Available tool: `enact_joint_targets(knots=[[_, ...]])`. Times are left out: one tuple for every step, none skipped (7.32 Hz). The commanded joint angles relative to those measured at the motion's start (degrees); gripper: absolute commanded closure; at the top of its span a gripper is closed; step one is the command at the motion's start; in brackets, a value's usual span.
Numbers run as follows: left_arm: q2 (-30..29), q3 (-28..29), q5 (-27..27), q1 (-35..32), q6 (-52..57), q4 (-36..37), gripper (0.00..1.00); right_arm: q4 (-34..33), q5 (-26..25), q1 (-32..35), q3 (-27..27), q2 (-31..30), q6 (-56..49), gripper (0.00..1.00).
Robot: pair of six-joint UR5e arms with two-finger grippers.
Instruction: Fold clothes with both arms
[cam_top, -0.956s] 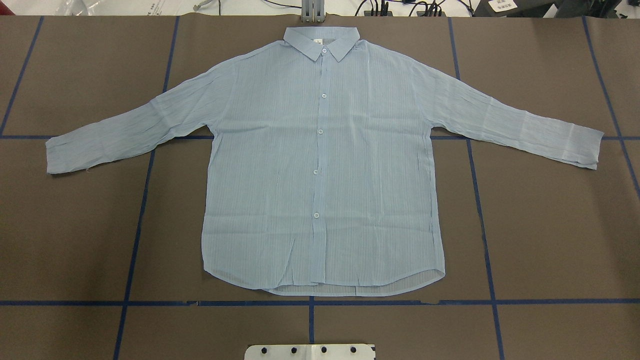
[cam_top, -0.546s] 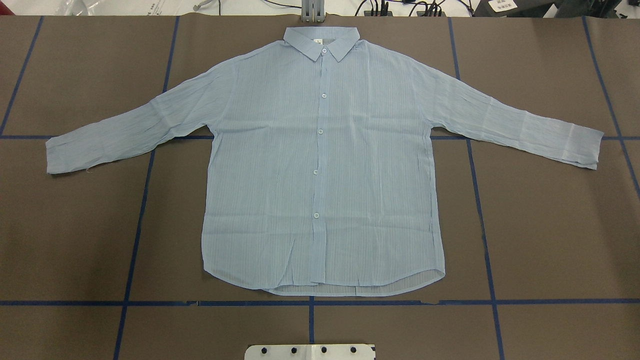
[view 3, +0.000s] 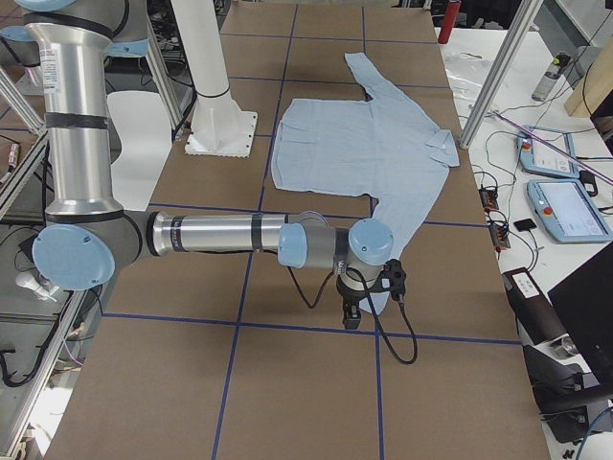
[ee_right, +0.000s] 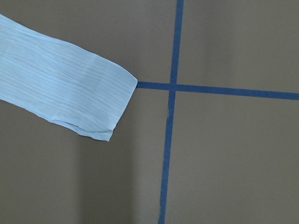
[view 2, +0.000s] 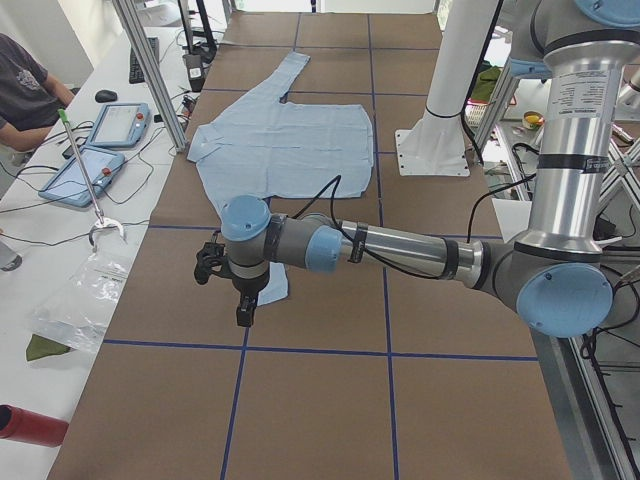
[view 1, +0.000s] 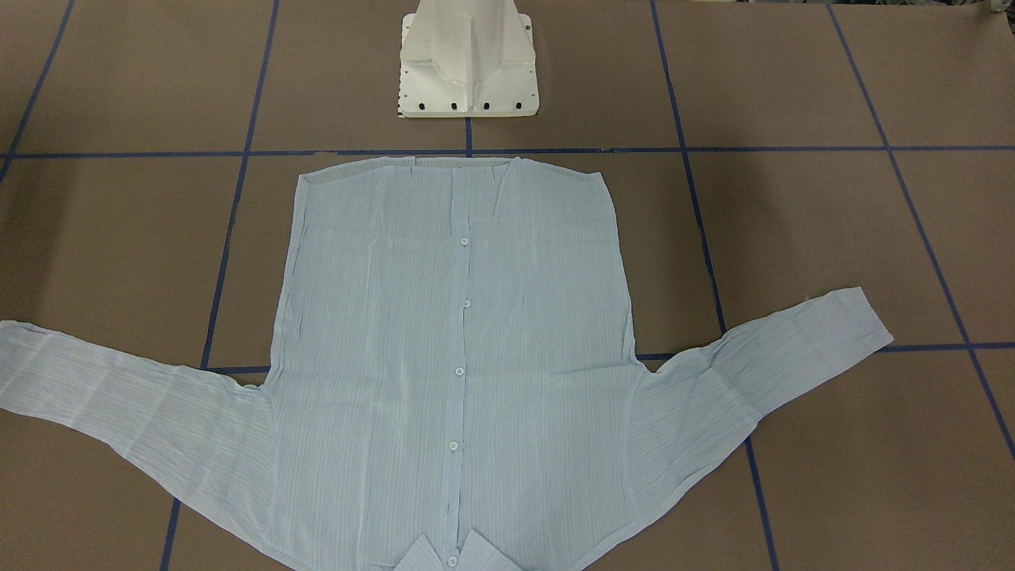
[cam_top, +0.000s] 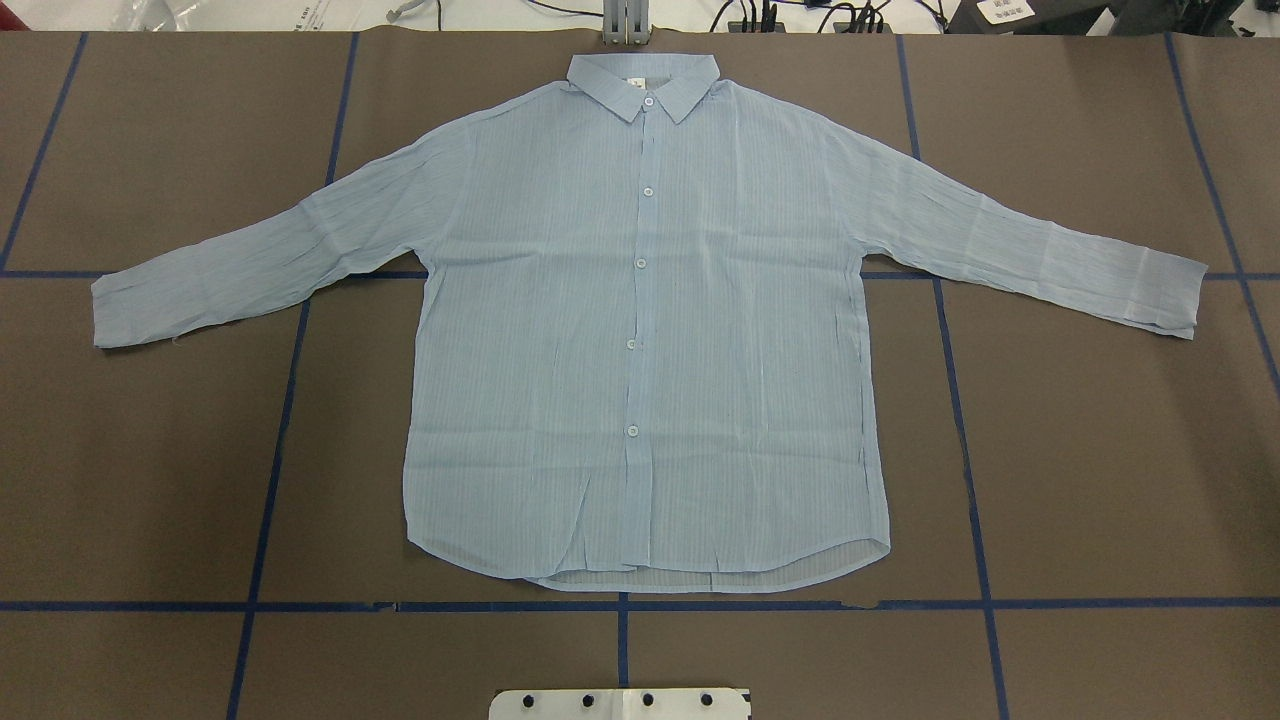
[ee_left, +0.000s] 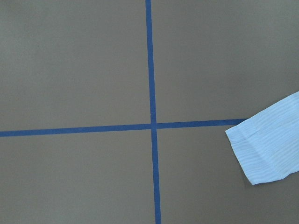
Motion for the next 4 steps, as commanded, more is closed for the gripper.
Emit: enact_joint_targets(knots=[[0.17,0.62,-0.04,0.31,-0.02,-3.54,0.0,11.04,1.97,-1.34,-6.82,0.65,0.08,0.0],[-0.26,0.27,-0.04,0.31,-0.02,-5.55,0.0,15.63,1.88,-2.13,-9.38,0.82,0.95,0.0],[-0.35,0.18,-0.13,0.31,0.07,-8.36,0.0,19.94,1.71,-4.31,-11.23,1.78,8.36,0.0],[-0.09,0.18,-0.13,0.31,0.42,-8.65,0.0,25.81,1.18,-7.12,-11.95,1.88,16.61,0.0]])
